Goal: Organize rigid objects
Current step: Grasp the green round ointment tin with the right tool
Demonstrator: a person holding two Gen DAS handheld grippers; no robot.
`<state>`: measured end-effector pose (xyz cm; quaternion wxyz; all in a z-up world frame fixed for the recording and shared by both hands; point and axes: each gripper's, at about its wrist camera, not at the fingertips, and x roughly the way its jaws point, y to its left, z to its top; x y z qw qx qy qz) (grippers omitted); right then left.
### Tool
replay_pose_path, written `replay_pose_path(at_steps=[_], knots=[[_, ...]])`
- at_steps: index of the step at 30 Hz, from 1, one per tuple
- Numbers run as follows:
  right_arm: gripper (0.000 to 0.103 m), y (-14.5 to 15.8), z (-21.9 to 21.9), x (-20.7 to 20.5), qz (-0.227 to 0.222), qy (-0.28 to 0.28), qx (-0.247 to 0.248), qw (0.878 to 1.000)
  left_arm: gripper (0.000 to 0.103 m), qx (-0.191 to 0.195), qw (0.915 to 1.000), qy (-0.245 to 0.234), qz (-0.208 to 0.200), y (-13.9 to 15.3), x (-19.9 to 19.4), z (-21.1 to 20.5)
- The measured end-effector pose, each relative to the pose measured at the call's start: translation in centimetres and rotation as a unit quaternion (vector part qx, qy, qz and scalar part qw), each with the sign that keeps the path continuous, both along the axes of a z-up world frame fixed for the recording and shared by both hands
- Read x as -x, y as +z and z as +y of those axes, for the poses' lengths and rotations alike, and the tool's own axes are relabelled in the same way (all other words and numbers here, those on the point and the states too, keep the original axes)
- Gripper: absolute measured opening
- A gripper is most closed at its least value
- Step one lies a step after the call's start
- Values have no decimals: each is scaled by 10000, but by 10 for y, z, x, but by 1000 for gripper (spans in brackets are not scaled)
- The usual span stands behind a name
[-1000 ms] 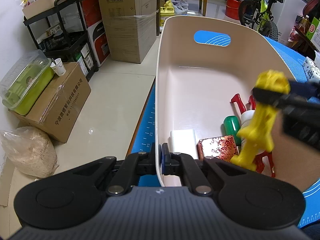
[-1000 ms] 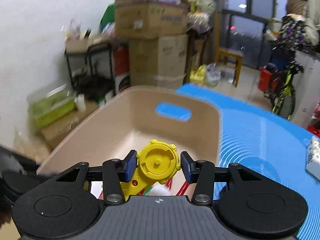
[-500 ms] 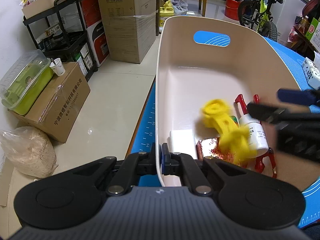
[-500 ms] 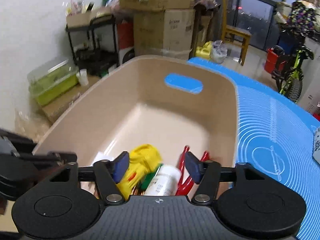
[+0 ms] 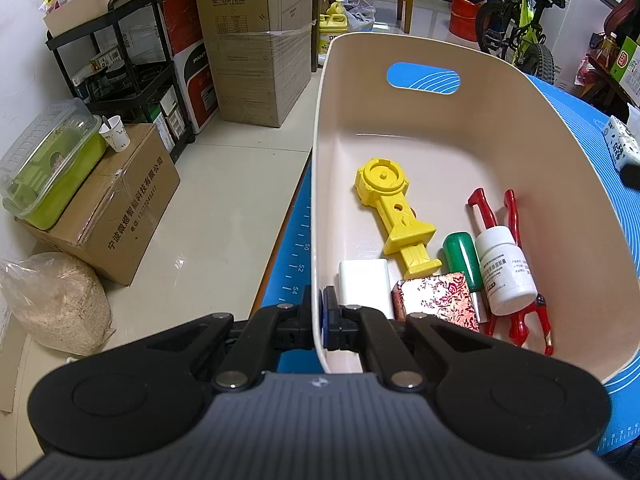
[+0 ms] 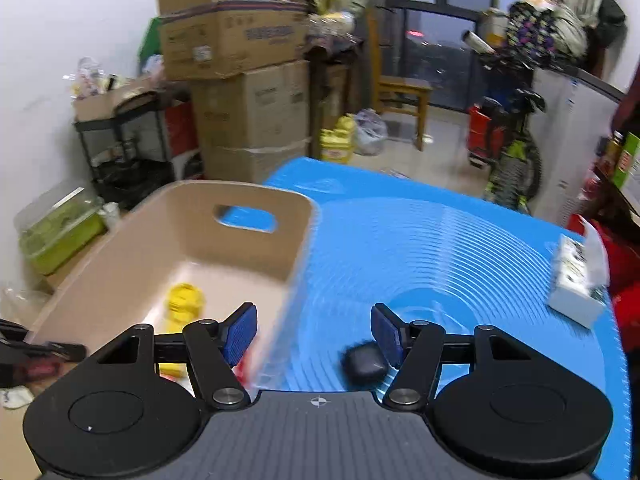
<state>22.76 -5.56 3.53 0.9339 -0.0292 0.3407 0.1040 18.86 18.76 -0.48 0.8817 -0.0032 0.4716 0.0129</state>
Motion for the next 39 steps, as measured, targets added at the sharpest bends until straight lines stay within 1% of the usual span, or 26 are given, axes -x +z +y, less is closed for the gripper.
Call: replay_pose_path(at_steps=[4,7,13,17,20,25,29,32,35,39], knots=[[70,-18,-24,-3,242,-56,69,9997,5,0,10000,2,2,0,0,0],[70,-37,-34,-2,402,16,145,9991,5,-3,10000,-1,0,0,0,0],[70,-78,-33,3,828,420,243,9954,5,-1,10000,-1,0,0,0,0],[70,-97,-24,0,1047,627,275,9921,5,-2,10000,-2,0,0,0,0],[70,-104,-16,0,1093,706,326,9910,5,0,10000,-1,0,0,0,0],[70,-103,-11,-2,992,838,332,9910,5,-3,10000,-1,-1,0,0,0],[70,-102,-15,-2,1046,950,287,9896,5,3,10000,3,-1,0,0,0],[70,-104,-12,0,1100,1095,437,9869,5,-2,10000,0,-1,0,0,0],[70,-108,-11,2,1081,1113,605,9860,5,1,10000,2,-1,0,0,0],[69,-112,-8,-3,1073,1135,551,9862,5,-6,10000,11,1,0,0,1]])
